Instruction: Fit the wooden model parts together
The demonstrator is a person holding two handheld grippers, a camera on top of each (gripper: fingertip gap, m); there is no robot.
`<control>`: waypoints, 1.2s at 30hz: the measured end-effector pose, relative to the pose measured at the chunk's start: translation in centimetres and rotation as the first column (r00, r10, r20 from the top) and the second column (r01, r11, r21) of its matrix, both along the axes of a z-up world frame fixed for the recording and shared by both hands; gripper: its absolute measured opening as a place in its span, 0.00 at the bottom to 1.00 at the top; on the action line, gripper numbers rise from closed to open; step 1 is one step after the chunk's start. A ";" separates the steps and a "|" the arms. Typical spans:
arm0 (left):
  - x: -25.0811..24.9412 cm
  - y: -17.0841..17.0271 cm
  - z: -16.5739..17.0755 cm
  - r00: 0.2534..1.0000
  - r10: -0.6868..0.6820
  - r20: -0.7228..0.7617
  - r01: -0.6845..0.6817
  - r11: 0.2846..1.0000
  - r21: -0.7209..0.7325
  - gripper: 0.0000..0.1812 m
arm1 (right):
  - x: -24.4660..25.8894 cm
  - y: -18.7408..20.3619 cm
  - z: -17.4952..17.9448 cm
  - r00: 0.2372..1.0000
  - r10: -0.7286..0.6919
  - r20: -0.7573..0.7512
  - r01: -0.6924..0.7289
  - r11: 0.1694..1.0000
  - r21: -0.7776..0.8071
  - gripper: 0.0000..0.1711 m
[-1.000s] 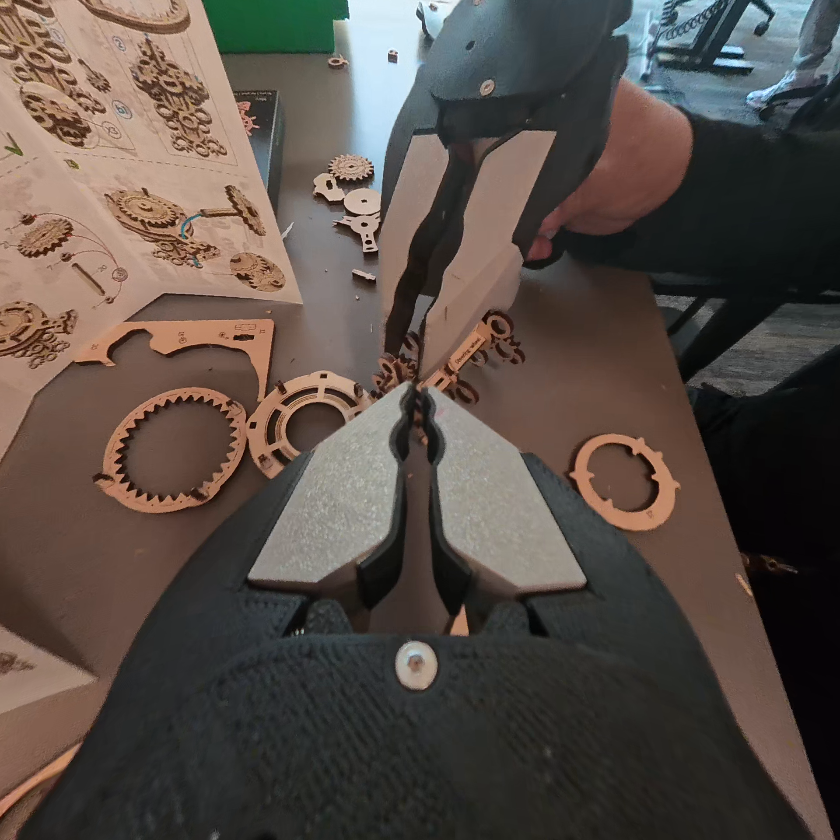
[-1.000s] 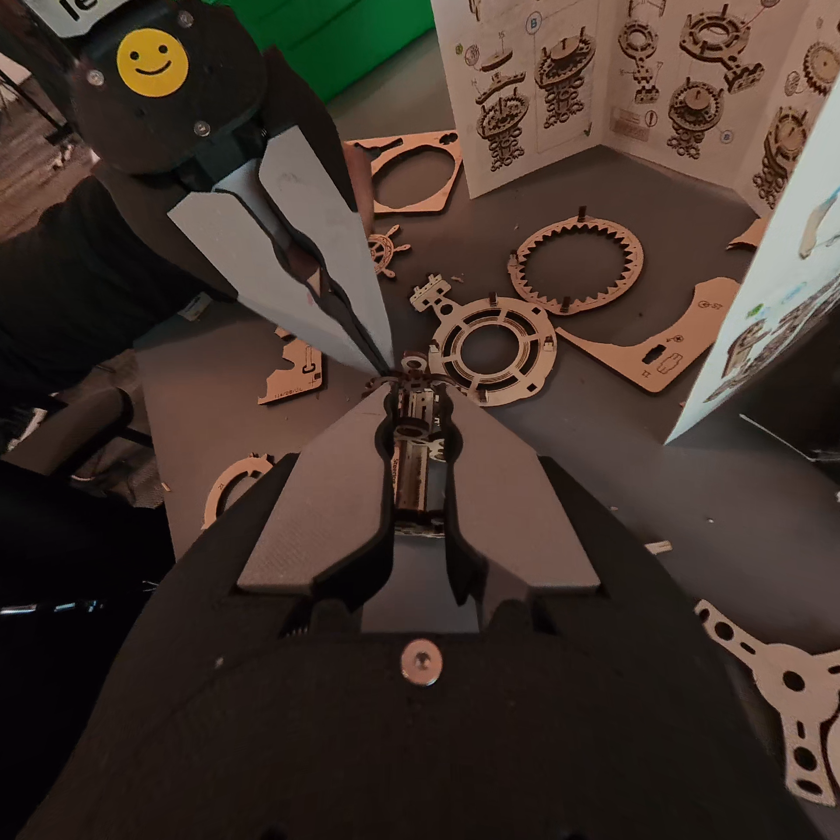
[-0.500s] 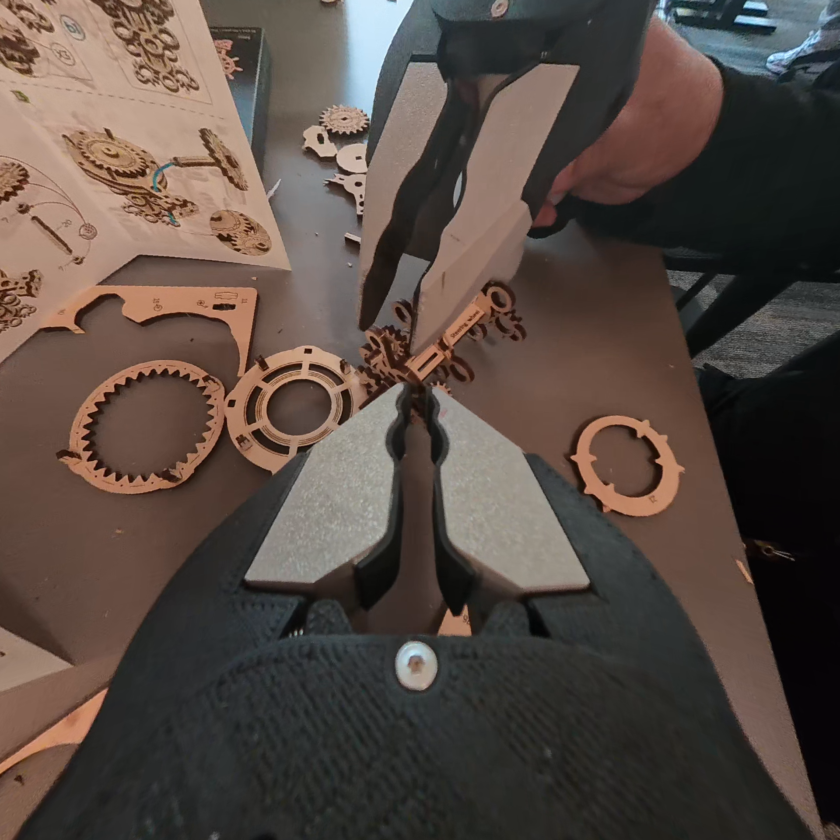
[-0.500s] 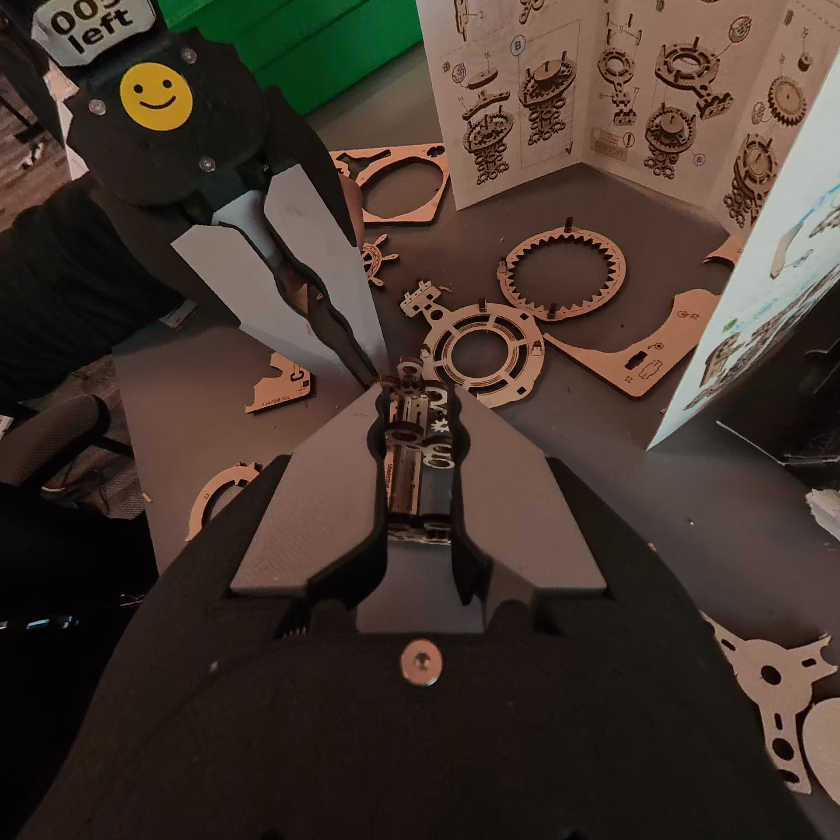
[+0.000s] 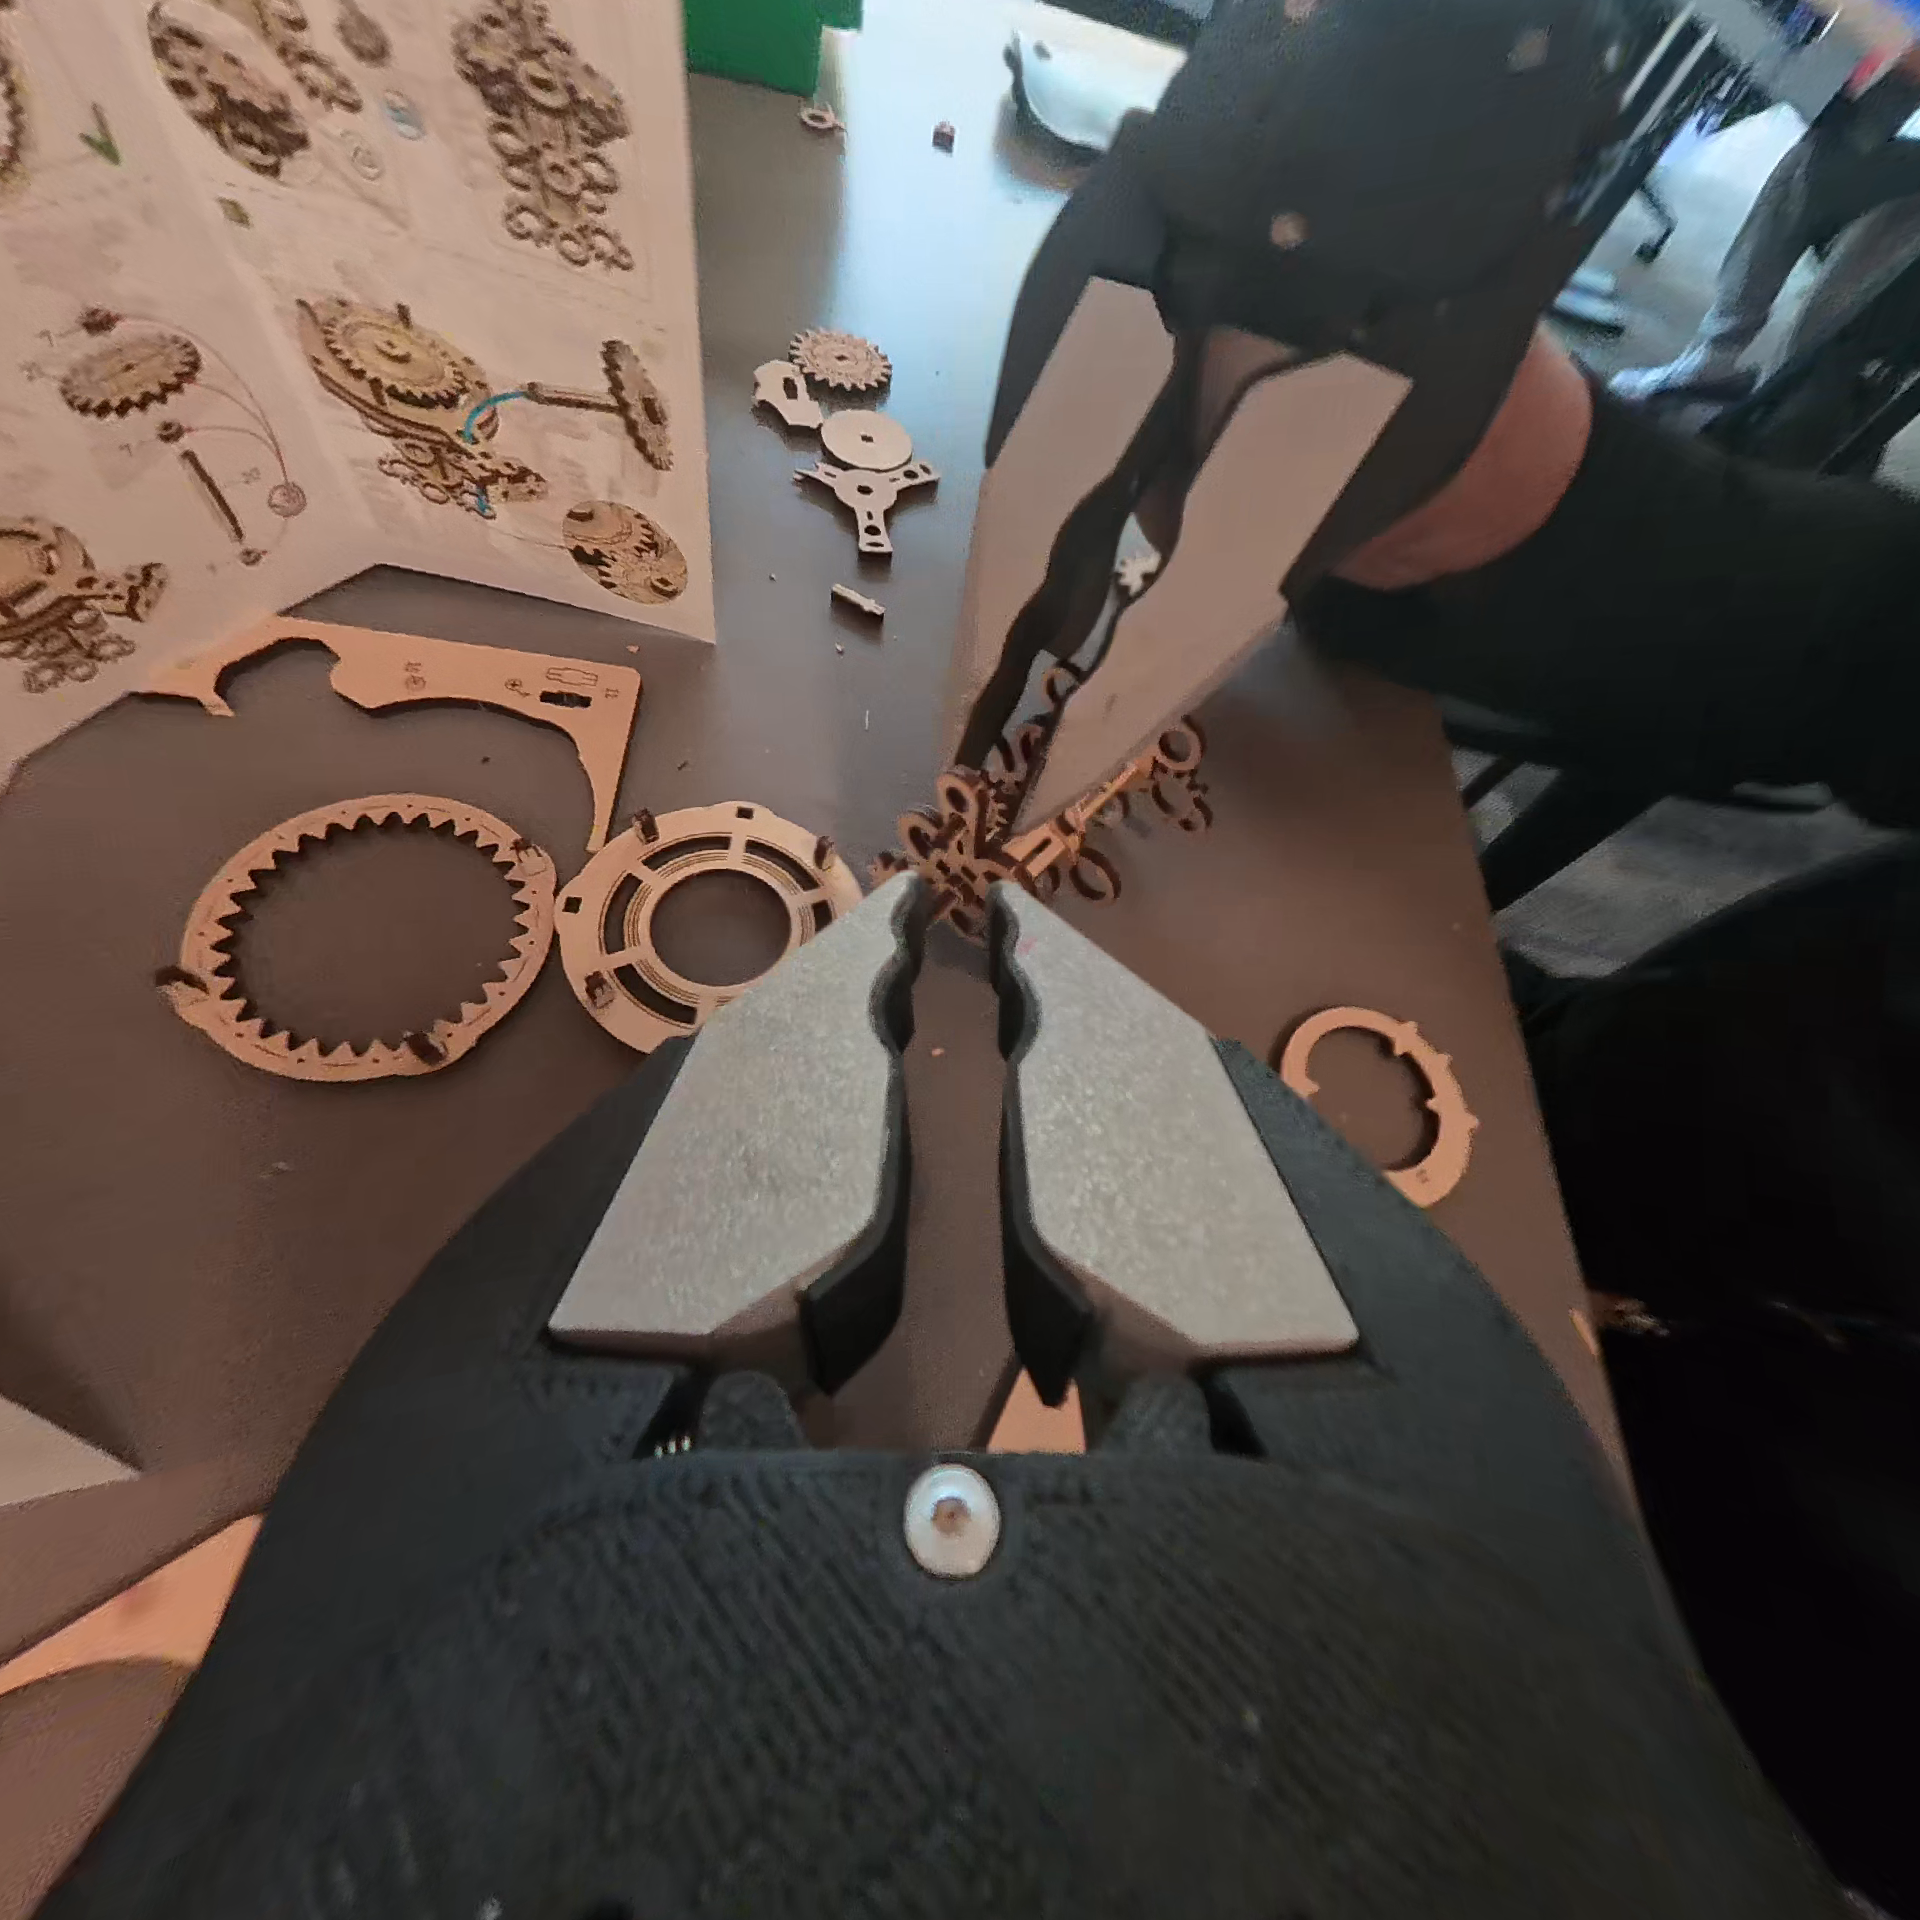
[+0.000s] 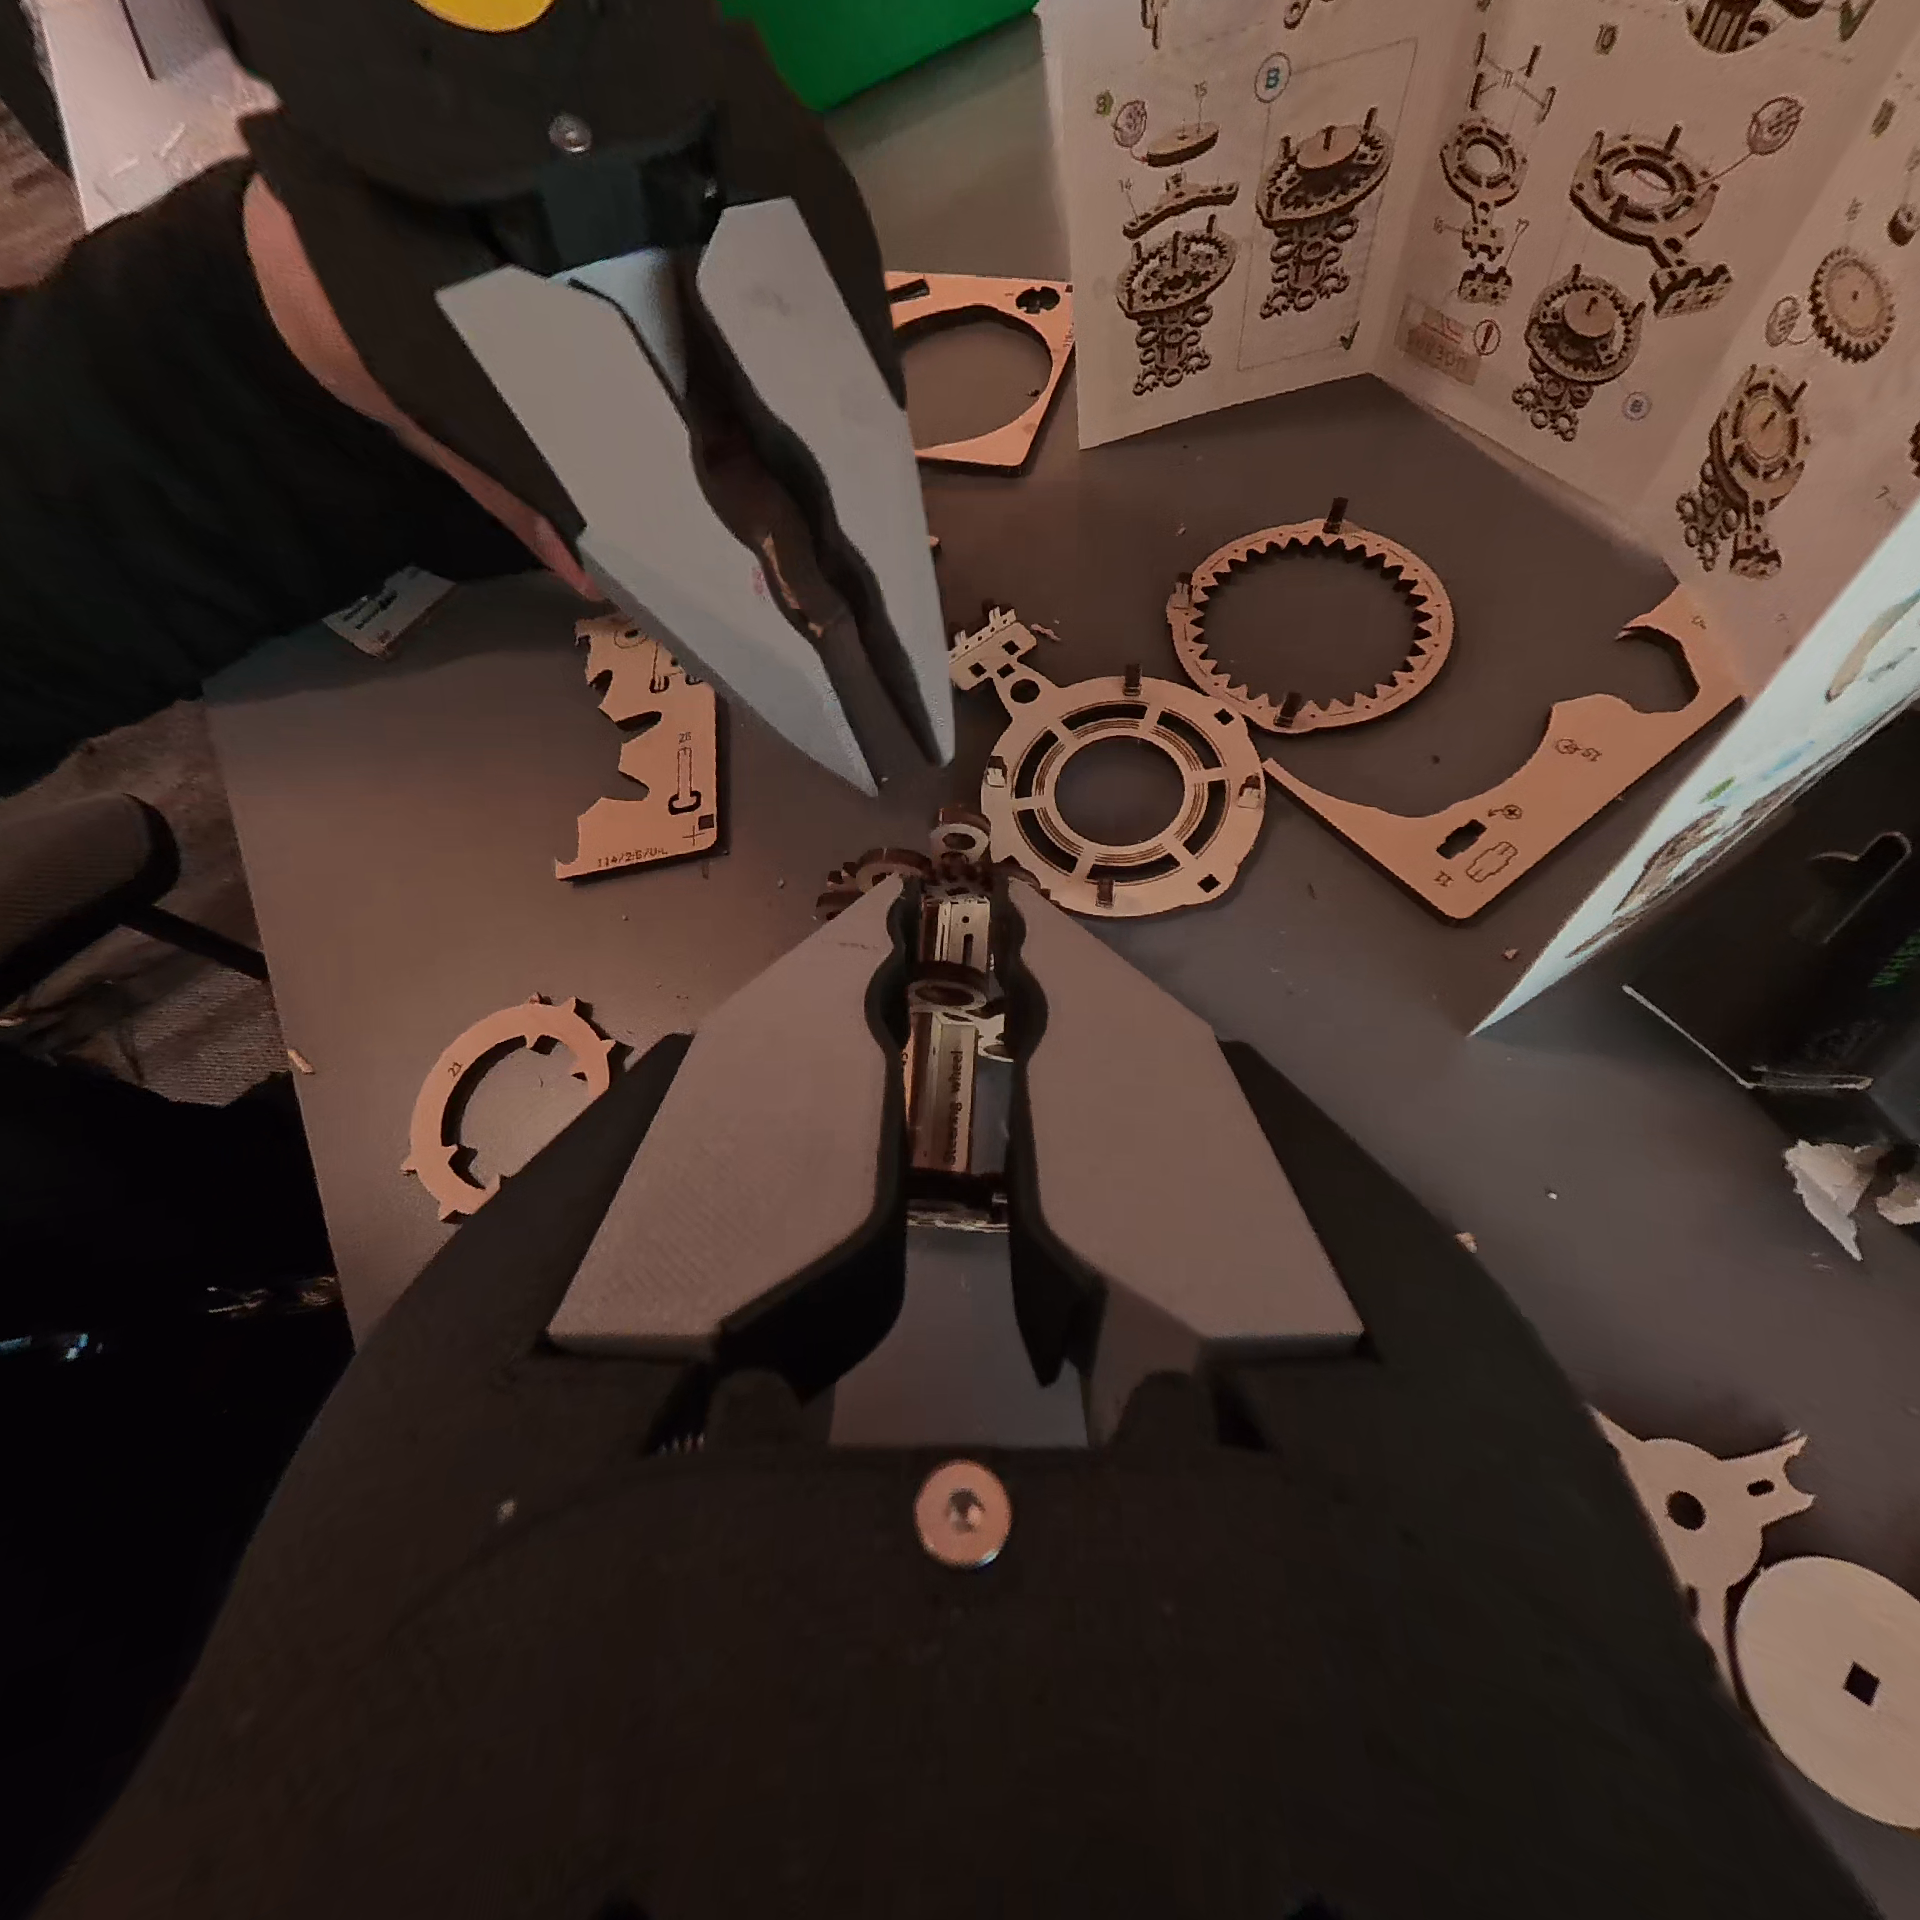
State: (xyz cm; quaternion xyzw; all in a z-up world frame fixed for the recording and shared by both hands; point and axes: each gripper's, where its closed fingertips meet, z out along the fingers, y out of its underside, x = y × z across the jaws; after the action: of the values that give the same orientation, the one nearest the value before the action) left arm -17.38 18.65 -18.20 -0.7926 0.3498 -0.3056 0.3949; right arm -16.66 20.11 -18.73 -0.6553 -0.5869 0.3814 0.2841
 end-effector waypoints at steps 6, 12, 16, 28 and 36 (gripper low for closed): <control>0.9 0.2 0.1 0.990 -0.016 0.137 0.032 0.993 -0.114 0.08 | -0.1 -0.5 0.1 0.999 0.041 0.015 -0.042 0.995 0.085 0.05; 1.1 -0.4 -0.2 0.988 -0.066 0.140 0.083 0.989 -0.120 0.01 | -0.1 -1.0 0.1 0.993 0.114 0.000 -0.114 0.989 0.094 0.05; 1.2 -0.8 -0.2 0.988 -0.102 0.117 0.112 0.990 -0.080 0.01 | -0.1 -1.4 0.2 0.989 0.148 -0.016 -0.147 0.988 0.055 0.05; 1.1 -1.0 -0.4 0.993 -0.113 0.014 0.113 0.993 0.036 0.00 | -0.1 -1.7 0.1 0.989 0.136 -0.050 -0.139 0.988 -0.061 0.11; 0.9 -1.1 -0.2 0.992 -0.087 0.093 0.093 0.994 -0.058 0.01 | -0.6 -1.8 0.5 0.990 0.131 -0.056 -0.130 0.991 0.023 0.12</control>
State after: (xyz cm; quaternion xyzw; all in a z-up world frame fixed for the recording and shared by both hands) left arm -16.43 17.58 -18.42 -0.7734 0.3574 -0.3693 0.3711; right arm -17.25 18.33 -18.24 -0.6015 -0.6239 0.4119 0.2817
